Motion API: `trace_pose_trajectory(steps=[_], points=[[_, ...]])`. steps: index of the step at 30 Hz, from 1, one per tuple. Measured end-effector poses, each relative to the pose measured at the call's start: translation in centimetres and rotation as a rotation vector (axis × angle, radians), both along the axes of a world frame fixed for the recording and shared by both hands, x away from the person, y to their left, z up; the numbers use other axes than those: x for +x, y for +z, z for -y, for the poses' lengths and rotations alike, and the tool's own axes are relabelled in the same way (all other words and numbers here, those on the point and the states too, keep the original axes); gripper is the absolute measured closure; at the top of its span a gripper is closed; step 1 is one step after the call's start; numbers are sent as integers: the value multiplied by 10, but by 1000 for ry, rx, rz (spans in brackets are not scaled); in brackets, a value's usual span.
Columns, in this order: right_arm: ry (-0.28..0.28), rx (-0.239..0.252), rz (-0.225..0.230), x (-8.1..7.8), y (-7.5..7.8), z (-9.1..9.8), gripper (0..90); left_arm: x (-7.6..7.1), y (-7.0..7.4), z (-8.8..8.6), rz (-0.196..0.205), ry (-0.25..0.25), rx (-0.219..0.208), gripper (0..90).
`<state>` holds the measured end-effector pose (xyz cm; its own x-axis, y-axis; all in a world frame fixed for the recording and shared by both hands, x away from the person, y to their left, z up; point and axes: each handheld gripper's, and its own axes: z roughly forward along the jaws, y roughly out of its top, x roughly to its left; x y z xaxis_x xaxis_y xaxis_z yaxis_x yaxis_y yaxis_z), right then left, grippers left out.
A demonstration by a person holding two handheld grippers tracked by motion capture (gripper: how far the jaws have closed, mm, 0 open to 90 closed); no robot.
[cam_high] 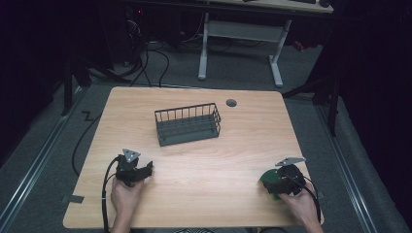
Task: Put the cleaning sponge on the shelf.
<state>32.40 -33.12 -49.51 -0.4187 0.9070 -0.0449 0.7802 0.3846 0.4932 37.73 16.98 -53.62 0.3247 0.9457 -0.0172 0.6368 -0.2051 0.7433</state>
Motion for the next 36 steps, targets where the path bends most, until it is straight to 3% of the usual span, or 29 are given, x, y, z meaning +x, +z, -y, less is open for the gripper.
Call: trace_pose_trajectory(steps=[10,15,20,36], points=[[17,-61,-74,12,-5,-8,157,0,0,0,0,1,-1,306],[17,-63,-114,15,-4,-9,196,0,0,0,0,1,0,306],[19,-47,-119,15,-2,-8,213,0,0,0,0,1,0,304],[23,92,-4,19,33,-9,229,0,0,0,-1,-2,2,303]])
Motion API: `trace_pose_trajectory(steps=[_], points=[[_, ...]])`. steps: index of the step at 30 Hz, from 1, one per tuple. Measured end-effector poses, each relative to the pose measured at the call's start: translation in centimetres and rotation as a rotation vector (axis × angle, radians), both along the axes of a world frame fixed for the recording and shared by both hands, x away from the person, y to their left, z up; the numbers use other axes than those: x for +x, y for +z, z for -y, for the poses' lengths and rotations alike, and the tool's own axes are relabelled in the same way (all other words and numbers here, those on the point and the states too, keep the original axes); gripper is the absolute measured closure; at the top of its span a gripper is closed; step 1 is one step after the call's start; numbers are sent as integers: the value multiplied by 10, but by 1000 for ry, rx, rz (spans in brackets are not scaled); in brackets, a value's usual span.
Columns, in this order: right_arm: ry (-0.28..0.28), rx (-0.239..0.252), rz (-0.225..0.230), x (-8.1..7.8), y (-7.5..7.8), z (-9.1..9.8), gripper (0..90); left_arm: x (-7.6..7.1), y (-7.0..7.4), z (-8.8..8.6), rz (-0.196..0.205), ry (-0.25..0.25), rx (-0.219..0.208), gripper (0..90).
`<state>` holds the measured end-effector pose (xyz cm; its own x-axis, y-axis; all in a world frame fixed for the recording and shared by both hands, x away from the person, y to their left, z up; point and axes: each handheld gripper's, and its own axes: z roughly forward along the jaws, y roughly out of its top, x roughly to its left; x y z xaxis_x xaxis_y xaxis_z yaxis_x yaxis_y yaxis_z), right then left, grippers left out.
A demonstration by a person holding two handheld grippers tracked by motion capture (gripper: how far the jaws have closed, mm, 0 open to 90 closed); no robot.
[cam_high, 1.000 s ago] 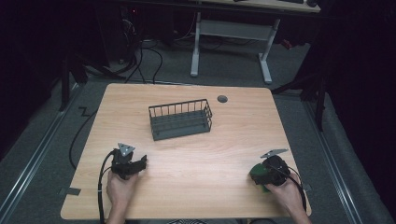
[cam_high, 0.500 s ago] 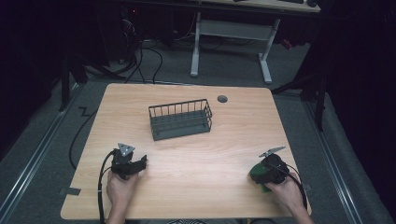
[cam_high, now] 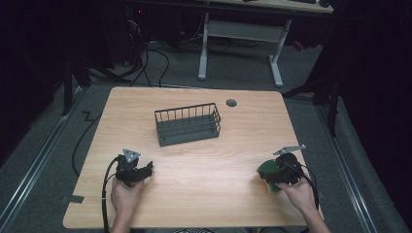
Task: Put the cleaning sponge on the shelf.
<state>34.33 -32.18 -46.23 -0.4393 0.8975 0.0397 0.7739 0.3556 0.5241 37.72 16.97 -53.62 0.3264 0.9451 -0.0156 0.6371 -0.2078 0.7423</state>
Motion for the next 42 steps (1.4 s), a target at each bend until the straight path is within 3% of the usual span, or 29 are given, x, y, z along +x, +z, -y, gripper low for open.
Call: trace_pose_trajectory(steps=[9,22,30,42], points=[[8,41,49,5,19,-3,232,0,0,1,1,3,-2,303],[47,9,110,16,52,-22,236,0,0,1,0,3,-2,303],[106,26,155,23,82,-42,239,0,0,1,0,3,-2,303],[174,58,172,55,109,-77,239,0,0,1,1,-2,0,303]])
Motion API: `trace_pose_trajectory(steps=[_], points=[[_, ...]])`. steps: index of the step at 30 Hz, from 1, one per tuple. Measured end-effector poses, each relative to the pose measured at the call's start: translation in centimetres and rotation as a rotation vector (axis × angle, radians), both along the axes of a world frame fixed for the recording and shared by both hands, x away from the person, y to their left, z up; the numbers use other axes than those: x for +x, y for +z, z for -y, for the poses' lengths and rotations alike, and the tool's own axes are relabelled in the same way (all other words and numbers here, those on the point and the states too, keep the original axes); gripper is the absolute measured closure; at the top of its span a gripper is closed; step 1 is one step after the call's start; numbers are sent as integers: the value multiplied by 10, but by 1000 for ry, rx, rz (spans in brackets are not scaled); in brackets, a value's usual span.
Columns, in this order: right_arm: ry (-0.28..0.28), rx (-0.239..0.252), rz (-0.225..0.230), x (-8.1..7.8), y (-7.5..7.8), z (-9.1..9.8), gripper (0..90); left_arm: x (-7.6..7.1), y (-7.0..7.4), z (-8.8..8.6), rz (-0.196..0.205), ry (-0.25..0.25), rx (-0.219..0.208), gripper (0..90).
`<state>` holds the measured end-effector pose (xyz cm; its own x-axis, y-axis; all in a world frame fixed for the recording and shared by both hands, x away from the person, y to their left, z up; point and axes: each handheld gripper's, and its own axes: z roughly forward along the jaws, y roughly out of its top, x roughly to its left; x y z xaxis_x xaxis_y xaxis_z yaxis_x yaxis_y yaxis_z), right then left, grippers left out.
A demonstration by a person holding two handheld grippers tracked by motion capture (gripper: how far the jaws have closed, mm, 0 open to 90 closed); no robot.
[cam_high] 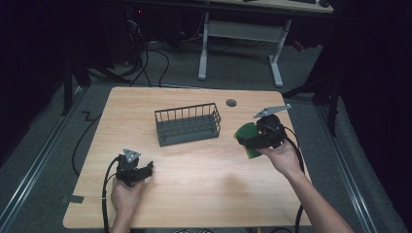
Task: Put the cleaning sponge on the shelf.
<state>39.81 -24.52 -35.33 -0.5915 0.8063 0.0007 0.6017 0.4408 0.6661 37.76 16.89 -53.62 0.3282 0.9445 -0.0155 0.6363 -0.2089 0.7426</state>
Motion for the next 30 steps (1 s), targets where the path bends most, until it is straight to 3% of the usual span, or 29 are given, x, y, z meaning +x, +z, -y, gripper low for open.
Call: trace_pose_trajectory(steps=[4,12,26,30], points=[[9,11,11,12,6,-10,240,0,0,0,0,0,0,303],[0,80,-12,39,12,-22,240,0,0,0,-1,3,0,304],[-15,75,0,83,16,-51,239,0,0,0,-1,5,0,305],[-27,44,1,94,14,-57,238,0,0,0,-1,4,1,305]])
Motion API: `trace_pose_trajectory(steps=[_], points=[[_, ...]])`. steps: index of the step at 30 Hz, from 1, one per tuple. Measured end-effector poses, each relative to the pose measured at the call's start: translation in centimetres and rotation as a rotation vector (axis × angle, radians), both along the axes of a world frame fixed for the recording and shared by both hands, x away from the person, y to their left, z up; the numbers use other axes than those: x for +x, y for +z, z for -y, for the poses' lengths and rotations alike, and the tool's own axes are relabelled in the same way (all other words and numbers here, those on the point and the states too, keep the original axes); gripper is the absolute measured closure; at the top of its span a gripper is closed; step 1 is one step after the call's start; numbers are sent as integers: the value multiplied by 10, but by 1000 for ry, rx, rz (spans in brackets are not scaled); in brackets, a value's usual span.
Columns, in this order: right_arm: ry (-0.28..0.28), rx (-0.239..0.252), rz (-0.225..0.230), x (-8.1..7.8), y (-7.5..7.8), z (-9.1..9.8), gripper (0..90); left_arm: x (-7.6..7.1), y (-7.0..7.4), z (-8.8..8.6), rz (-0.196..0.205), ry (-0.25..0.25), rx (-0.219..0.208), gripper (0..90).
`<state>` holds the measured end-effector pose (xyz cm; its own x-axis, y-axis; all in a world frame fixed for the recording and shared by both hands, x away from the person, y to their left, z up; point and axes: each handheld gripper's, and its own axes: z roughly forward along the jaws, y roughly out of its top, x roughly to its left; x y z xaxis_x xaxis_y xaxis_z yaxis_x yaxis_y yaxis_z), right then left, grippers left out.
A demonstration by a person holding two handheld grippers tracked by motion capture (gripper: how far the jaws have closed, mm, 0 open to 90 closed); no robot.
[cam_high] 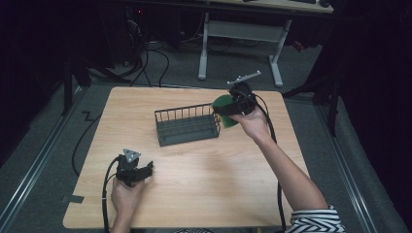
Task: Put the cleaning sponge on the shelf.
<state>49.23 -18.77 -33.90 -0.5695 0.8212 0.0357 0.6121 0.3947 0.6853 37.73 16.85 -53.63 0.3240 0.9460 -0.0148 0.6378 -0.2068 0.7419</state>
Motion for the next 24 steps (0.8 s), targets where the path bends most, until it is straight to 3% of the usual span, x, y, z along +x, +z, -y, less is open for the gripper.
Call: trace_pose_trajectory(steps=[24], points=[[-48,8,-45,52,-25,-39,233,0,0,0,-1,-2,1,305]])
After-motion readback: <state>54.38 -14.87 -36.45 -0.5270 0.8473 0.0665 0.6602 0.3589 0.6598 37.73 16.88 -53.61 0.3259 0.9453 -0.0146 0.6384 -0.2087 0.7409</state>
